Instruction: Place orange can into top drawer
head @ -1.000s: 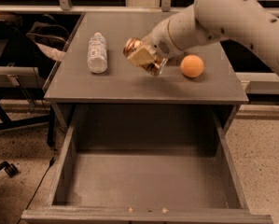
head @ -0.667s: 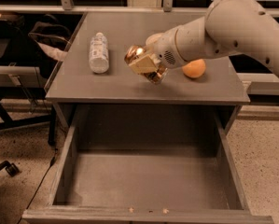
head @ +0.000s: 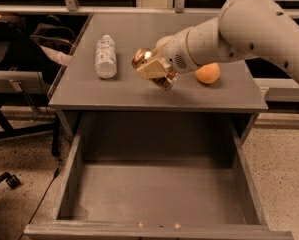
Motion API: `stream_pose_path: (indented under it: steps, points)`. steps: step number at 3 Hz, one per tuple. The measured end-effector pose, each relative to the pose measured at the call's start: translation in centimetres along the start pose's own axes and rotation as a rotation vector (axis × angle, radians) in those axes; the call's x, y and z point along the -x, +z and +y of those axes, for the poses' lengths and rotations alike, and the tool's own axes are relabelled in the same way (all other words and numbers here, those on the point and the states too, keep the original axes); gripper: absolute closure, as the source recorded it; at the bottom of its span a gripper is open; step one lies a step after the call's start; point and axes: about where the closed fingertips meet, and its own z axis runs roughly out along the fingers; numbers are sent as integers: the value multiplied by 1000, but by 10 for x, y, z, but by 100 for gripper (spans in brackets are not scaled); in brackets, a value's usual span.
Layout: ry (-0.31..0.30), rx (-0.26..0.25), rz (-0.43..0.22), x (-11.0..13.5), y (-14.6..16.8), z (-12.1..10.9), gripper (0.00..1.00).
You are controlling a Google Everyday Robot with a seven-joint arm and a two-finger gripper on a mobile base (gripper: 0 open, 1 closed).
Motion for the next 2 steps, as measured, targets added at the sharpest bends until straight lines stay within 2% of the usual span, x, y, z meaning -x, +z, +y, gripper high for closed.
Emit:
stream_pose_path:
  steps: [1, 2]
  points:
    - [2, 0, -17, -3, -14, 16, 100]
    - [23, -17, -47, -12, -37, 42, 100]
